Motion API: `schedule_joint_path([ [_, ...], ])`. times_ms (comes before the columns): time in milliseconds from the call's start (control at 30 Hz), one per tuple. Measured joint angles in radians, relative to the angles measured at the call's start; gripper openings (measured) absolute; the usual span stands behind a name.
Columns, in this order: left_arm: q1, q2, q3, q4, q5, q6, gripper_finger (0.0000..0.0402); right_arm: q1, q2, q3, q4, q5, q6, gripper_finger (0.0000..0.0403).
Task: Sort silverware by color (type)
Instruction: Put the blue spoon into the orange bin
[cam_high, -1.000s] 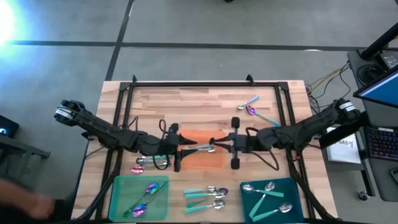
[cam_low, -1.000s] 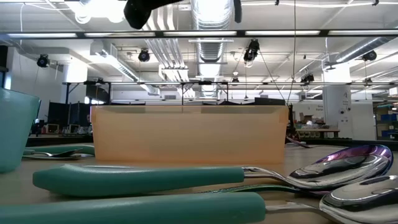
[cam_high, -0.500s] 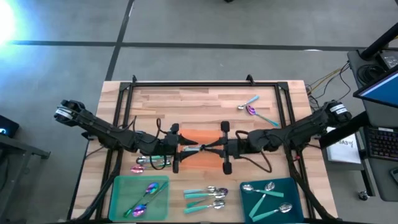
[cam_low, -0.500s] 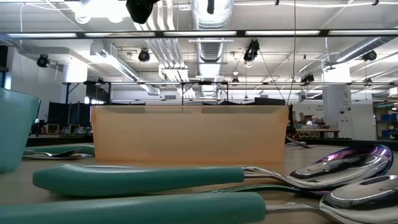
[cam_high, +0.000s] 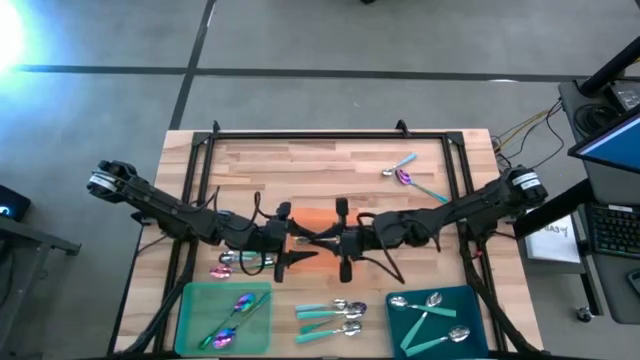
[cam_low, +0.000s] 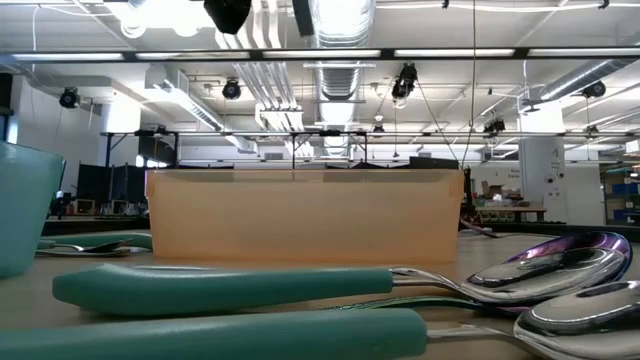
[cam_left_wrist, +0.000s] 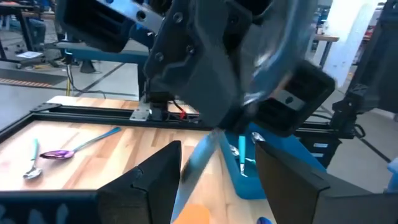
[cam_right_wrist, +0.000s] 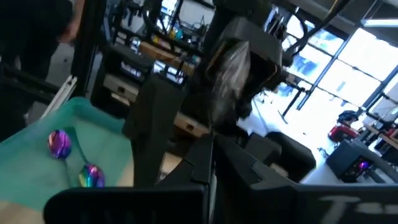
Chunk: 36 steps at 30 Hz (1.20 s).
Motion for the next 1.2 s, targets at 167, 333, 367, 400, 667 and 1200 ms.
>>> schedule_joint_path([
  [167,0.000,0.000,-0.001,-0.012,-0.023,0.000,0.0169,-0.002,0.017,0.011,-0.008,0.004,-0.002,0.0006],
  [333,0.001,0.000,-0.001,-0.011,-0.028,-0.003,0.0085,-0.002,0.006,0.010,-0.006,0.001,-0.003,0.0007],
  [367,0.002,0.000,-0.001,-0.012,-0.030,-0.004,0.0061,-0.002,0.004,0.010,-0.007,-0.001,-0.001,0.0007],
  [400,0.004,0.000,-0.001,-0.012,-0.030,-0.006,0.0035,-0.002,0.004,0.010,-0.006,0.005,-0.004,0.0007],
  [667,0.013,0.002,-0.002,-0.065,-0.079,-0.048,0.0015,-0.003,-0.008,0.013,-0.116,0.048,0.026,0.0013],
  [1200,0.050,0.004,-0.001,-0.384,-0.110,-0.250,0.0018,-0.002,-0.176,0.010,-0.836,0.102,0.457,0.0108],
])
